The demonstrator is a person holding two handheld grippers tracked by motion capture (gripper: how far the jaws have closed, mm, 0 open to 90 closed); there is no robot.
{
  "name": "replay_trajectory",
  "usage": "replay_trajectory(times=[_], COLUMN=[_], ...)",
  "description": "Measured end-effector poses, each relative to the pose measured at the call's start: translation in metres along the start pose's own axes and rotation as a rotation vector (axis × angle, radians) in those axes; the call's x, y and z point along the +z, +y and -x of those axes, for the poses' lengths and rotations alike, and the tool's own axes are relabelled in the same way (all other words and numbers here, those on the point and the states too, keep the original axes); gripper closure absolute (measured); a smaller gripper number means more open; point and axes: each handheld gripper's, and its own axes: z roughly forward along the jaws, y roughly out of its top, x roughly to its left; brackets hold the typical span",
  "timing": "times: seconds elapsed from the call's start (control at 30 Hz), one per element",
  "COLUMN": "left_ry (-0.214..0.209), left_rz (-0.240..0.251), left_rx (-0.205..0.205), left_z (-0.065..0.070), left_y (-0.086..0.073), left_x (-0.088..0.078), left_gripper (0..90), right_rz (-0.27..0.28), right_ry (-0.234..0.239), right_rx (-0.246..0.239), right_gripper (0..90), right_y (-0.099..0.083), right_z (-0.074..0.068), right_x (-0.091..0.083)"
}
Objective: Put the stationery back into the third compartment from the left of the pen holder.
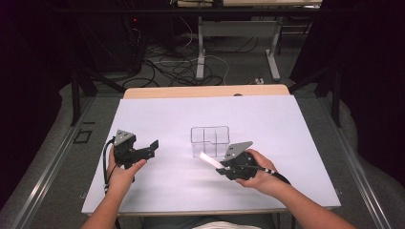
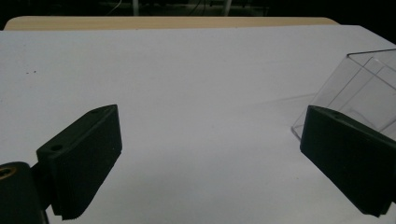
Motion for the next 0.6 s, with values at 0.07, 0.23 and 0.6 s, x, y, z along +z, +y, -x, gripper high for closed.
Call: replay_trajectory(times=[0.07,0.23,0.6], left_ry=[-0.013,-0.049,-0.137], left_rz=[0.013,0.020,0.053], left_rx=[-0.009,-0.012,-0.011], left_z=[0.004,0.014,0.045], left_y=[0.001,0.007,0.025], left_x=[-0.001,-0.002,-0.012], left_gripper=[5.5,5.5,15.4], right_rz=[0.045,0.145,0.298], right_ry=[-0.022,-0.110,-0.277], right_rx=[-0.001,0.013,0.032], right_gripper=[71.1,71.0,71.0], right_y=[0.001,-0.002,-0.002], right_z=[0.002,0.005,0.001], right_x=[-0.003,-0.009,-0.019])
